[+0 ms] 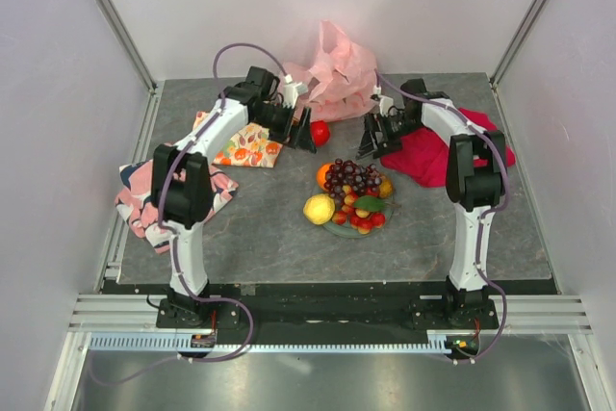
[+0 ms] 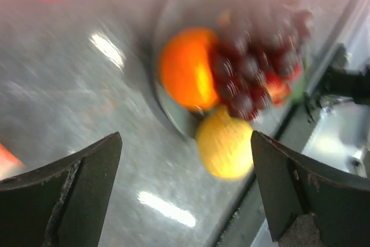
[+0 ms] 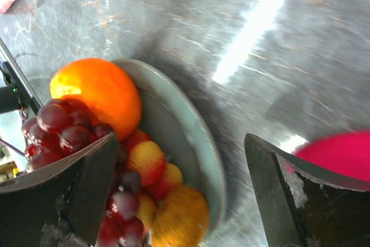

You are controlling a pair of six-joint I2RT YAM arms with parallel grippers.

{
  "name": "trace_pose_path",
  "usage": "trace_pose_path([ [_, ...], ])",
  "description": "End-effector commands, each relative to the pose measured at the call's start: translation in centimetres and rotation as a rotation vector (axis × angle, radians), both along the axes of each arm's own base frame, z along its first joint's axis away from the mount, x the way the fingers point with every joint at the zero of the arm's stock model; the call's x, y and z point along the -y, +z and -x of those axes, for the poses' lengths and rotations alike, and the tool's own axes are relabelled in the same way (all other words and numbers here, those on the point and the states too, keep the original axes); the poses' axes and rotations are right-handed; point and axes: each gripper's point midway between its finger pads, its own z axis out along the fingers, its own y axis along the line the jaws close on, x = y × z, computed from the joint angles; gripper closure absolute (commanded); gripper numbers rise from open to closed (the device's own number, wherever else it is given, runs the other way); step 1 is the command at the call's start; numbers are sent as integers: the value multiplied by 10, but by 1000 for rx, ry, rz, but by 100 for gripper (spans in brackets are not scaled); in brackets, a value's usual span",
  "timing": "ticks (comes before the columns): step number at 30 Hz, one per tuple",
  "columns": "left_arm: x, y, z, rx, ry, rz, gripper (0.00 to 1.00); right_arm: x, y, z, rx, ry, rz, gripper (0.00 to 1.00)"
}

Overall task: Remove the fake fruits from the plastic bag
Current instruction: Pick up the fake fruit from the center of the board.

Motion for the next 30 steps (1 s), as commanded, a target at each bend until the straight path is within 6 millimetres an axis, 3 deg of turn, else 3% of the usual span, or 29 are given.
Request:
trace_pose_path([
  [1, 22, -8, -75, 202, 102, -119, 1, 20, 34, -19, 98, -42, -9, 2],
  [2, 26, 2, -90, 254, 116, -124, 1, 22, 37, -20, 106, -47, -4, 2],
  [3, 25, -16, -103, 255, 148, -180, 1, 23, 38, -20, 109, -48, -1, 2],
  [5, 30, -9, -120, 306, 156, -175, 1, 25, 42, -17, 117, -49, 1, 2],
  [6, 29, -24, -127, 305, 170, -210, 1, 26, 42, -16, 116, -51, 3, 2],
  [7, 31, -17, -136, 332, 179, -203, 1, 28, 42, -15, 117, -53, 3, 2],
  [9, 30, -30, -142, 333, 184, -232, 1, 29, 43, -9, 112, -51, 5, 2],
  [13, 26, -44, -140, 313, 192, -270, 1, 31, 44, -5, 116, -53, 8, 2],
  [18, 29, -47, -142, 317, 200, -285, 1, 31, 45, -8, 119, -61, 4, 2],
  [25, 43, -37, -130, 288, 142, -203, 1, 27, 42, -13, 118, -57, -13, 2],
  [28, 44, -34, -129, 290, 135, -200, 1, 20, 41, -25, 129, -61, -35, 2],
  [30, 45, -12, -125, 306, 123, -156, 1, 15, 47, -39, 177, -59, -26, 2],
])
